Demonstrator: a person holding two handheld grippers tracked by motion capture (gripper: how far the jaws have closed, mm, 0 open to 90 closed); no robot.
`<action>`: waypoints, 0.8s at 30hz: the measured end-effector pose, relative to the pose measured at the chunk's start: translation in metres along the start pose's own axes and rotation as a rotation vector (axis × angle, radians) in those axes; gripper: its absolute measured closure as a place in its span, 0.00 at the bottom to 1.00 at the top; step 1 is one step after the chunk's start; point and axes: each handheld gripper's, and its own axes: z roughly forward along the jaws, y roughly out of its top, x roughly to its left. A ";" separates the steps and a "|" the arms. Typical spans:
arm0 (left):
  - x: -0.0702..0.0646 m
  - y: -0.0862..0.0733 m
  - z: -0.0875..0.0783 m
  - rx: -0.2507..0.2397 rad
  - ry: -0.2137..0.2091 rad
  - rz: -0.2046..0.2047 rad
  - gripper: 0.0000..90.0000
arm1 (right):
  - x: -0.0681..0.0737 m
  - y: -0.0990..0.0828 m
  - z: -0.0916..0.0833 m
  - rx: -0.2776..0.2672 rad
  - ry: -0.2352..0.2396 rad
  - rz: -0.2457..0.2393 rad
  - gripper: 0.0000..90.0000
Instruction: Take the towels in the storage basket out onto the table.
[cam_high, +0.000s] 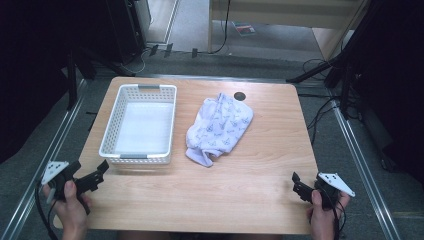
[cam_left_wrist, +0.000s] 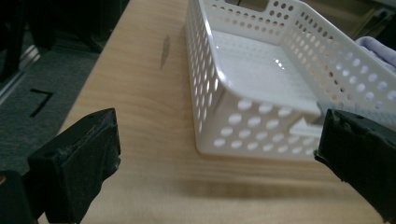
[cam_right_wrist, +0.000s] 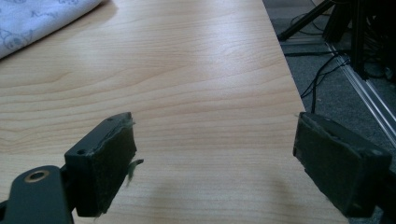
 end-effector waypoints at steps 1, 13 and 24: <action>0.004 -0.007 0.000 0.001 -0.007 -0.016 0.00 | 0.000 0.000 0.000 -0.001 0.000 -0.002 0.15; 0.007 -0.017 0.013 0.019 0.020 -0.013 0.00 | 0.004 0.000 0.001 0.012 -0.022 -0.033 0.15; 0.004 -0.019 0.020 0.028 0.060 0.011 0.00 | 0.006 0.000 0.001 0.013 -0.030 -0.049 0.15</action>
